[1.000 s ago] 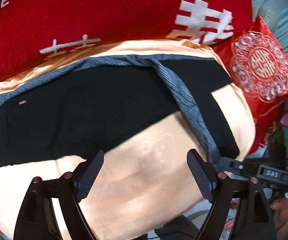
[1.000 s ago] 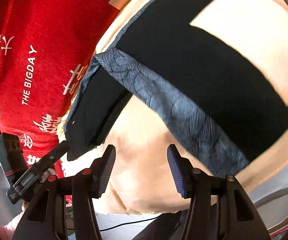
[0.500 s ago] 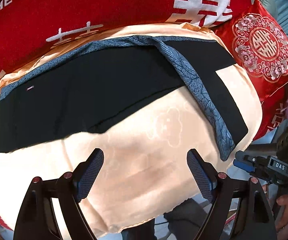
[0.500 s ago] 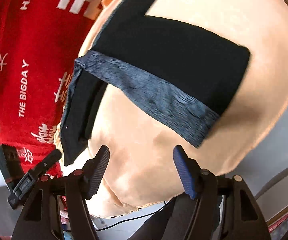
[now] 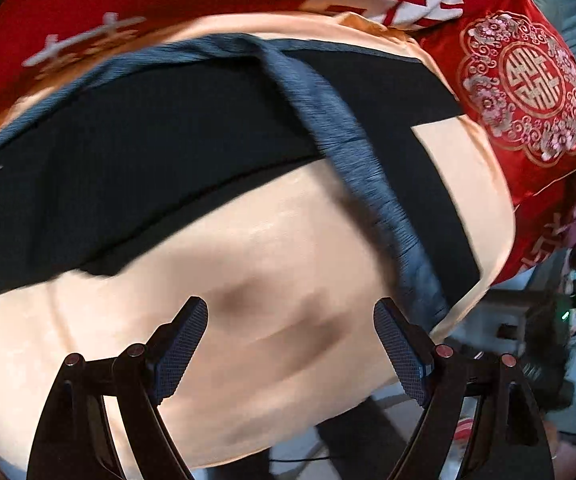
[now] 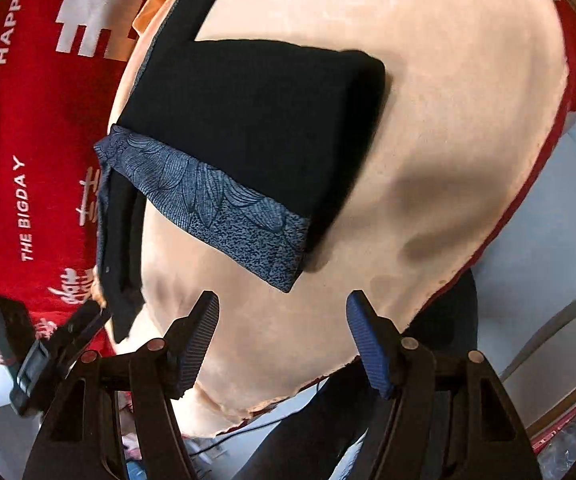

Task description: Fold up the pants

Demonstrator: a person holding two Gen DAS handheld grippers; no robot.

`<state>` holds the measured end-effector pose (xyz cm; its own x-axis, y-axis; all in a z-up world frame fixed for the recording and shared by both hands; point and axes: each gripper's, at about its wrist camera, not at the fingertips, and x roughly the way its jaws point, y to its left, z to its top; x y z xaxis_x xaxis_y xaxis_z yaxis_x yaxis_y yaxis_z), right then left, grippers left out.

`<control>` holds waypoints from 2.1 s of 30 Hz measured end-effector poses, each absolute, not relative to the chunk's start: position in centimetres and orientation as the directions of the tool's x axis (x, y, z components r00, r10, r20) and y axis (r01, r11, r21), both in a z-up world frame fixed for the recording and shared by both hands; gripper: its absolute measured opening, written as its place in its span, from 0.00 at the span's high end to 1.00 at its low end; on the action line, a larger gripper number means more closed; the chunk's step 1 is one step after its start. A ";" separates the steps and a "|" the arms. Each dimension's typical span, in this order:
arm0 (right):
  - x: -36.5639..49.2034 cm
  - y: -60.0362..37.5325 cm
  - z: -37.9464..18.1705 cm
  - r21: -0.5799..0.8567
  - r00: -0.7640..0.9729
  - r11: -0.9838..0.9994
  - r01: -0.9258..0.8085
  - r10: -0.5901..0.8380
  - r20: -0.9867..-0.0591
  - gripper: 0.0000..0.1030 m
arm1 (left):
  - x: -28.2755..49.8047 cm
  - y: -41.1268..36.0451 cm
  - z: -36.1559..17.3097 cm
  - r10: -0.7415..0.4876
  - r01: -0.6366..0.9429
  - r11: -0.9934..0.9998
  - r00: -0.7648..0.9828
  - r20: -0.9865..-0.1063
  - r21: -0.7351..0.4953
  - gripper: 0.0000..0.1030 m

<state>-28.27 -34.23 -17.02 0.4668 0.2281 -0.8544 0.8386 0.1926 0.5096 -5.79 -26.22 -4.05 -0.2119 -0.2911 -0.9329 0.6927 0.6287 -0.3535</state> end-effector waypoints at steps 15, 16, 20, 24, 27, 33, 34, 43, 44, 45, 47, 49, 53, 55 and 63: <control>-30.4 -36.7 -23.6 0.741 0.737 -0.144 0.656 0.333 -0.588 0.52 | -8.5 -37.2 -8.6 -0.272 0.654 0.609 -0.360 -0.892 -0.449 0.23; -30.5 -36.7 -23.8 0.725 0.725 -0.155 0.671 0.345 -0.597 0.80 | -8.7 -37.6 -8.5 -0.267 0.670 0.600 -0.349 -0.898 -0.438 0.44; -29.9 -37.7 -21.3 0.752 0.730 -0.089 0.653 0.339 -0.594 0.84 | -9.0 -38.8 -7.5 -0.276 0.681 0.570 -0.369 -0.887 -0.460 0.63; -28.0 -40.4 -16.7 0.810 0.765 0.010 0.587 0.321 -0.558 0.85 | -8.3 -40.1 -4.8 -0.328 0.680 0.553 -0.353 -0.876 -0.481 0.63; -25.9 -43.8 -12.9 0.822 0.771 0.128 0.555 0.292 -0.566 0.85 | -6.7 -42.0 -3.1 -0.381 0.665 0.551 -0.337 -0.861 -0.504 0.63; -19.8 -52.5 -8.2 0.794 0.748 0.310 0.523 0.279 -0.602 0.85 | -2.2 -46.1 -1.4 -0.480 0.660 0.559 -0.236 -0.845 -0.502 0.63; -18.4 -54.1 -7.7 0.777 0.734 0.351 0.522 0.278 -0.619 0.85 | -1.3 -46.6 -1.0 -0.495 0.664 0.562 -0.208 -0.843 -0.493 0.63; -9.9 -63.3 -8.1 0.639 0.629 0.509 0.577 0.223 -0.745 0.85 | 3.9 -43.7 -1.4 -0.377 0.644 0.722 0.057 -0.925 -0.255 0.41; -9.1 -63.7 -8.5 0.623 0.614 0.526 0.579 0.223 -0.758 0.85 | 4.2 -43.0 -2.1 -0.349 0.626 0.743 0.064 -0.935 -0.235 0.41; -8.3 -64.1 -8.9 0.602 0.595 0.548 0.581 0.219 -0.774 0.85 | 4.6 -42.2 -3.0 -0.316 0.606 0.767 0.072 -0.946 -0.210 0.41; -6.9 -64.4 -9.7 0.555 0.551 0.590 0.586 0.212 -0.807 0.85 | 5.2 -40.4 -5.1 -0.246 0.560 0.813 0.085 -0.966 -0.158 0.41; -6.1 -64.7 -10.5 0.505 0.509 0.615 0.605 0.189 -0.840 0.81 | 5.9 -38.9 -7.1 -0.183 0.513 0.851 0.091 -0.979 -0.112 0.41; -5.3 -65.7 -12.2 0.432 0.437 0.612 0.663 0.153 -0.886 0.72 | 6.6 -37.8 -9.2 -0.147 0.455 0.885 0.079 -0.986 -0.095 0.41; -6.0 -65.1 -11.2 0.446 0.466 0.618 0.647 0.142 -0.873 0.63 | 6.8 -37.9 -9.9 -0.141 0.451 0.888 0.076 -0.987 -0.092 0.41; -11.9 -60.7 -12.0 0.285 0.335 0.628 0.724 0.041 -0.941 0.57 | 6.6 -39.1 -11.7 -0.119 0.471 0.880 0.075 -0.990 -0.070 0.41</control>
